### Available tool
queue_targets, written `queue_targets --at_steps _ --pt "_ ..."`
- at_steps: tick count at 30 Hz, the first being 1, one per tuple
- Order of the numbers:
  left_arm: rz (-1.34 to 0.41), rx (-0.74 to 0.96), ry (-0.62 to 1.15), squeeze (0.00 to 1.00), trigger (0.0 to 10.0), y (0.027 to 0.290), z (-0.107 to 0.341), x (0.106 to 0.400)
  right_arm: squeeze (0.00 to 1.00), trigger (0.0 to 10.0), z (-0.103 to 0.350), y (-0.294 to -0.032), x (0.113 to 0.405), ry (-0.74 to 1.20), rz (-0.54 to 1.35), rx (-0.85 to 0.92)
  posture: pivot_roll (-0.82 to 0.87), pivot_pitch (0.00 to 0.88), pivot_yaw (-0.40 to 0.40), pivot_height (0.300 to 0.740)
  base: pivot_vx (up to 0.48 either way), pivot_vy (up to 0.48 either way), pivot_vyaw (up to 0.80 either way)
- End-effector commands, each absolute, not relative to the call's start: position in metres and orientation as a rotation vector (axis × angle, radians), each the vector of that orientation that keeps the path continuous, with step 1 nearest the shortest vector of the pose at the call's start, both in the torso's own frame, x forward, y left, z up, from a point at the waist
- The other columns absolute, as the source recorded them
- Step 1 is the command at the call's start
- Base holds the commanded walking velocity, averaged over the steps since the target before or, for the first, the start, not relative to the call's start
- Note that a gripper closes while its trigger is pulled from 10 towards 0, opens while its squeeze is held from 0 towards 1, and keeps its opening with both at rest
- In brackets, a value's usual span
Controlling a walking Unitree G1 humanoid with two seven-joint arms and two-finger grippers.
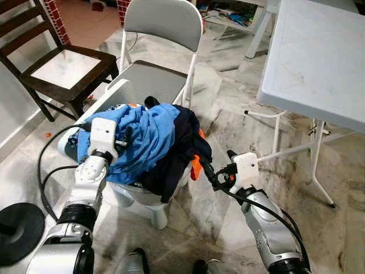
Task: Hang hanger
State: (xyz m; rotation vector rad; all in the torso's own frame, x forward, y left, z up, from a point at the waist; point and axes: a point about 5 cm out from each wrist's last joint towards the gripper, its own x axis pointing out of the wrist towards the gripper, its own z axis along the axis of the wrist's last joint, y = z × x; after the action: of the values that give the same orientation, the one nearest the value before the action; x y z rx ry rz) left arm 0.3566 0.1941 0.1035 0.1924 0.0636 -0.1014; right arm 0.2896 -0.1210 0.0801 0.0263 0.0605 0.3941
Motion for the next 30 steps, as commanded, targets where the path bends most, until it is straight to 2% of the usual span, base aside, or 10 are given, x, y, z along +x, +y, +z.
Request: queue_targets --at_steps 1,2,3,4,5,6,12,19,26,30 --pt "-0.135 0.19 0.114 0.43 10.0 0.19 0.095 0.355 0.0 10.0 0.081 -0.122 0.287 0.063 0.395 0.025 0.02 0.201 -0.04 0.74 0.0 0.0 0.0" --pt "-0.135 0.19 0.114 0.43 10.0 0.19 0.095 0.355 0.0 10.0 0.081 -0.122 0.287 0.063 0.395 0.025 0.02 0.201 -0.04 0.74 0.0 0.0 0.0" --pt "-0.159 0.189 0.149 0.03 10.0 0.187 0.088 0.353 0.0 10.0 0.081 -0.122 0.286 0.063 0.397 0.024 0.02 0.201 -0.04 0.74 0.0 0.0 0.0" --pt "-0.159 0.189 0.149 0.03 10.0 0.187 0.088 0.353 0.0 10.0 0.081 -0.122 0.286 0.063 0.397 0.024 0.02 0.201 -0.04 0.74 0.0 0.0 0.0" --pt "-0.18 0.178 0.185 0.02 1.3 0.186 0.081 0.351 0.0 10.0 0.081 -0.121 0.286 0.063 0.398 0.023 0.01 0.201 -0.036 0.74 0.0 0.0 0.0" --pt "-0.199 0.171 0.216 0.0 0.0 0.185 0.074 0.347 0.0 10.0 0.081 -0.121 0.286 0.064 0.399 0.022 0.01 0.201 -0.036 0.74 0.0 0.0 0.0" --pt "-0.244 0.151 0.25 0.0 0.0 0.183 0.06 0.338 0.0 10.0 0.08 -0.121 0.284 0.073 0.401 0.019 0.01 0.202 -0.035 0.74 0.0 0.0 0.0" --pt "-0.208 0.135 0.206 0.0 0.0 0.185 0.059 0.334 0.0 10.0 0.079 -0.118 0.286 0.081 0.411 0.017 0.03 0.199 -0.042 0.74 0.0 0.0 0.0" --pt "-0.112 0.167 -0.018 0.0 0.0 0.194 0.076 0.326 0.0 10.0 0.078 -0.119 0.286 0.09 0.414 0.014 0.03 0.197 -0.044 0.74 0.0 0.0 0.0" --pt "-0.087 0.168 -0.063 0.0 0.0 0.199 0.077 0.32 0.0 10.0 0.078 -0.118 0.286 0.093 0.415 0.015 0.04 0.198 -0.043 0.74 0.0 0.0 0.0"
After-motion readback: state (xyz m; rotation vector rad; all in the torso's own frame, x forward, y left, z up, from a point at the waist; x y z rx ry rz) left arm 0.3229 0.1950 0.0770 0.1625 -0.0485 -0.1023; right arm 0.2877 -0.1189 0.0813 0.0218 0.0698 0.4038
